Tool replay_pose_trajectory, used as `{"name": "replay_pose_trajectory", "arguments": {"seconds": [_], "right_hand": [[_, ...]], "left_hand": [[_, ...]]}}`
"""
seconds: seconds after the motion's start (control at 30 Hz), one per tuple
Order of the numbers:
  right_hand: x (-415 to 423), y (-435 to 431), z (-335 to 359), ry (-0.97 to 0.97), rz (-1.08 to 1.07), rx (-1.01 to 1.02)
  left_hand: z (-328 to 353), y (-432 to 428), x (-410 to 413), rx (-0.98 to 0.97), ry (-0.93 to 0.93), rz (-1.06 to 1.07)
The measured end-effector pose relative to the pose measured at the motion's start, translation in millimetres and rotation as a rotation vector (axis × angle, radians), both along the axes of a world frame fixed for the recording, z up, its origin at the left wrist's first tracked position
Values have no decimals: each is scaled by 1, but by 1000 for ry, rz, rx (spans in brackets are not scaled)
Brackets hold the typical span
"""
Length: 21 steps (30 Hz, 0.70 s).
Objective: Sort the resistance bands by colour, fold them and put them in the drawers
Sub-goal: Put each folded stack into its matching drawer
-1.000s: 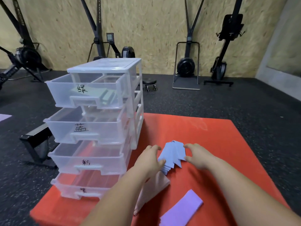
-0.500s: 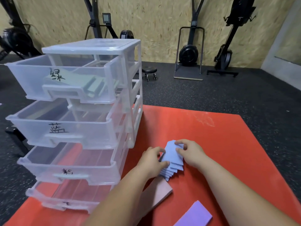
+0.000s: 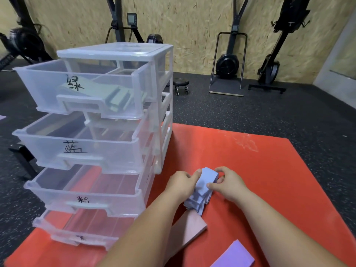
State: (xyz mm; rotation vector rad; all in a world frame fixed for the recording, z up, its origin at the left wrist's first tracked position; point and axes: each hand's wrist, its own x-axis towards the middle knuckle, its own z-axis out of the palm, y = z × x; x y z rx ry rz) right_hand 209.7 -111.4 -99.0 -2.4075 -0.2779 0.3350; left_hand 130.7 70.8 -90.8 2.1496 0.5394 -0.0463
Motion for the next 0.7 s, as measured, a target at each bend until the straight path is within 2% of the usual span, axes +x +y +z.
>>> {"name": "replay_pose_trajectory", "arguments": {"seconds": [0.1, 0.27, 0.33, 0.4, 0.47, 0.6, 0.7], "right_hand": [[14, -3, 5, 38, 33, -76], [28, 2, 6, 173, -35, 121], [31, 6, -1, 117, 6, 18], [27, 13, -1, 37, 56, -167], [22, 15, 5, 20, 51, -208], [5, 13, 24, -50, 56, -50], [-12, 15, 46, -175, 59, 100]], "left_hand": [[-5, 2, 2, 55, 23, -43], [-13, 2, -1, 72, -16, -29], [-14, 1, -2, 59, -14, -21], [-13, 0, -3, 57, -7, -22], [-10, -1, -6, 76, 1, -36], [3, -4, -19, 141, 5, -66], [24, -5, -32, 156, -86, -63]]}}
